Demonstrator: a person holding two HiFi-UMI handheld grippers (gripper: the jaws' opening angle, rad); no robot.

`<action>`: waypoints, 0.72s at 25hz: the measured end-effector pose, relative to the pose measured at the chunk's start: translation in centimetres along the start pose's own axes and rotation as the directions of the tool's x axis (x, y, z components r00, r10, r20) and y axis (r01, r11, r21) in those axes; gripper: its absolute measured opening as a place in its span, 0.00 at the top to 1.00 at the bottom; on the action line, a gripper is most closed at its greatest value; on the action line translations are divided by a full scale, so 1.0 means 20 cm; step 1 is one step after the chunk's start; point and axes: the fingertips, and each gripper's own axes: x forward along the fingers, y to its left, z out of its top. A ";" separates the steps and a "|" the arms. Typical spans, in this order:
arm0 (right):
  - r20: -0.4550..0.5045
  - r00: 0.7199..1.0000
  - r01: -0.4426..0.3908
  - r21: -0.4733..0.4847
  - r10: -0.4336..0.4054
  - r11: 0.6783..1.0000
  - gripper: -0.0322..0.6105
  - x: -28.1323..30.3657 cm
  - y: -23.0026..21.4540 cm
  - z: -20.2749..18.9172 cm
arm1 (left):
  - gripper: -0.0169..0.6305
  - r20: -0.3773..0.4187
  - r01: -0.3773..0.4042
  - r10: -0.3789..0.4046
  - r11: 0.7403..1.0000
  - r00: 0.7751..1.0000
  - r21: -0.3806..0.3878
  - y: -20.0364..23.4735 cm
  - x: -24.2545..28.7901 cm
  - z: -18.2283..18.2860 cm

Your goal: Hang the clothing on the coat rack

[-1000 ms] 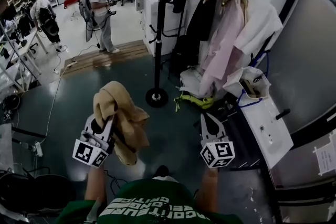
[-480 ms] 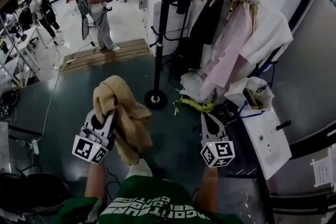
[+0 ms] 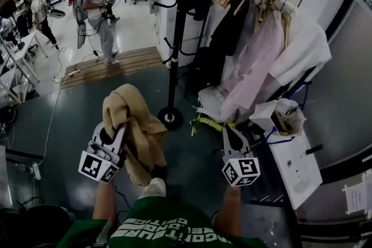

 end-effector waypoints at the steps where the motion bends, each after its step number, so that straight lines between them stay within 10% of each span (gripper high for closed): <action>1: 0.002 1.000 0.000 -0.001 0.000 1.000 0.94 0.05 -0.01 0.01 | 0.89 0.004 0.001 -0.001 1.000 1.000 0.000 0.03 0.03 0.00; 18: 0.011 1.000 0.007 -0.003 -0.007 1.000 0.94 0.75 -0.10 0.15 | 0.89 0.015 0.037 -0.038 0.999 0.999 0.005 0.54 0.58 -0.05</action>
